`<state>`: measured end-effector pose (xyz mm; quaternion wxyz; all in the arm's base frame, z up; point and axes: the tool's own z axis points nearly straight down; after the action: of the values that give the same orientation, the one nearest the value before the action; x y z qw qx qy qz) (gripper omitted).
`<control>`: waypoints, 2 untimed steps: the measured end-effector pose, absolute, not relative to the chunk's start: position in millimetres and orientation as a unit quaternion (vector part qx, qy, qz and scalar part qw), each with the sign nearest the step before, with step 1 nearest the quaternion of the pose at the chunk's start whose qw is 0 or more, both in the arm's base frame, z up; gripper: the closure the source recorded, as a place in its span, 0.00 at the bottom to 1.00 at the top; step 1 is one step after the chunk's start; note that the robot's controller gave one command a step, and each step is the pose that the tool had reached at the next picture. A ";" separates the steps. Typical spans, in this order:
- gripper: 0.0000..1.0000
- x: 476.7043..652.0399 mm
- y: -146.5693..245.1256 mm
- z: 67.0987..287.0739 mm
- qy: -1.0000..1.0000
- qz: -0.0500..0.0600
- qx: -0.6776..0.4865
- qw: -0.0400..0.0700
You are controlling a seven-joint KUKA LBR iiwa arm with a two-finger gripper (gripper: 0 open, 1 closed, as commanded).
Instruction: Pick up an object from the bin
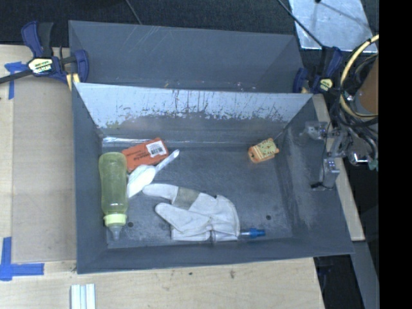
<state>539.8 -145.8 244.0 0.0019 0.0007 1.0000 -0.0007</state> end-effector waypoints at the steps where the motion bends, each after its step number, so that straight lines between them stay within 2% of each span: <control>1: 0.00 547.7 -136.0 219.0 0.999 -0.002 -0.045 0.005; 2: 0.00 560.0 -118.6 174.5 0.998 0.000 -0.067 0.002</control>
Offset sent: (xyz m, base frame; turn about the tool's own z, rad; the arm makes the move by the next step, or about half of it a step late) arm 0.0322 0.0429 -0.1014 0.0089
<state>560.0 -118.6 174.5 0.0017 -0.0674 0.9977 -0.0002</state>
